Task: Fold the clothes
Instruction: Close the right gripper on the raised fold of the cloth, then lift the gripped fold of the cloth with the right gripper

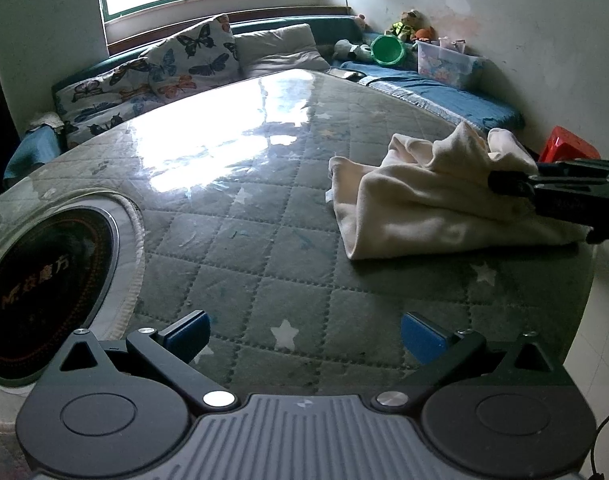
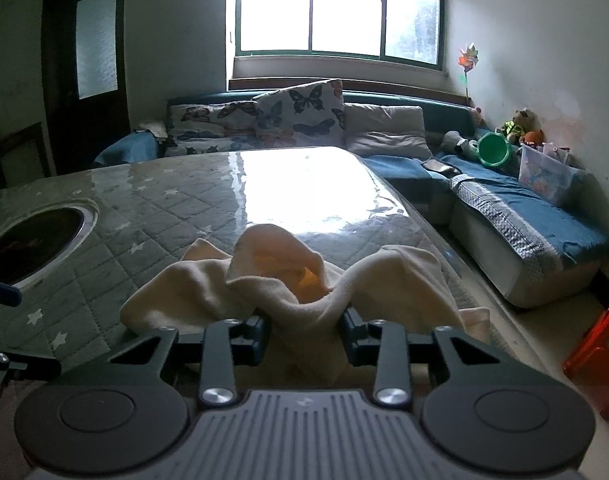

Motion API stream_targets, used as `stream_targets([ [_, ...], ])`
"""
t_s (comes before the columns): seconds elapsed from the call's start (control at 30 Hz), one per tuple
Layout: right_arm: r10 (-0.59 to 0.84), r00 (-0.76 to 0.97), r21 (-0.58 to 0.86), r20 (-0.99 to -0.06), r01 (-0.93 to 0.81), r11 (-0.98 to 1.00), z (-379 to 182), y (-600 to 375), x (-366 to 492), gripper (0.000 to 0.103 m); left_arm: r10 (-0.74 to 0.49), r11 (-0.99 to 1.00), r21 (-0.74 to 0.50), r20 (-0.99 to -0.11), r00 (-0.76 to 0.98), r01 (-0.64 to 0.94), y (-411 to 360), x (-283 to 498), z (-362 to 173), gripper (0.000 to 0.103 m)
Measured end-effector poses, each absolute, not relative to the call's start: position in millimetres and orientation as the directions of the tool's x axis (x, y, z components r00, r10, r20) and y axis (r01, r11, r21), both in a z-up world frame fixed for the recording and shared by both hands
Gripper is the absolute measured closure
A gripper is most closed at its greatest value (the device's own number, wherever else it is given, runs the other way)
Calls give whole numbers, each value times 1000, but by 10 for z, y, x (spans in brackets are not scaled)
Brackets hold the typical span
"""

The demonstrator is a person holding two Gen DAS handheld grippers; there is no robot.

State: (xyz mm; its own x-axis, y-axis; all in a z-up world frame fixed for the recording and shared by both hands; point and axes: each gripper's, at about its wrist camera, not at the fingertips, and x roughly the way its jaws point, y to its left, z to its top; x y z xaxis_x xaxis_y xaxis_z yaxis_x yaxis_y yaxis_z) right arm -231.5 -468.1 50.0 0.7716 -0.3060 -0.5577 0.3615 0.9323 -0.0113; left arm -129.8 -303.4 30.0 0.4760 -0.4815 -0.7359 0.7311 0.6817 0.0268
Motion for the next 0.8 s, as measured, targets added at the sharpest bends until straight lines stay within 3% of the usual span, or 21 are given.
stream_targets([
  [0.23, -282, 786, 2, -551, 339, 941, 514, -4642, -2381, 81, -479, 686, 27, -736, 478, 727, -3025, -1285, 295, 0],
  [0.8, -224, 805, -38, -550, 244, 969, 511, -4359, -2584, 83, -481, 689, 24, -733, 481, 725, -2997, -1254, 298, 0],
])
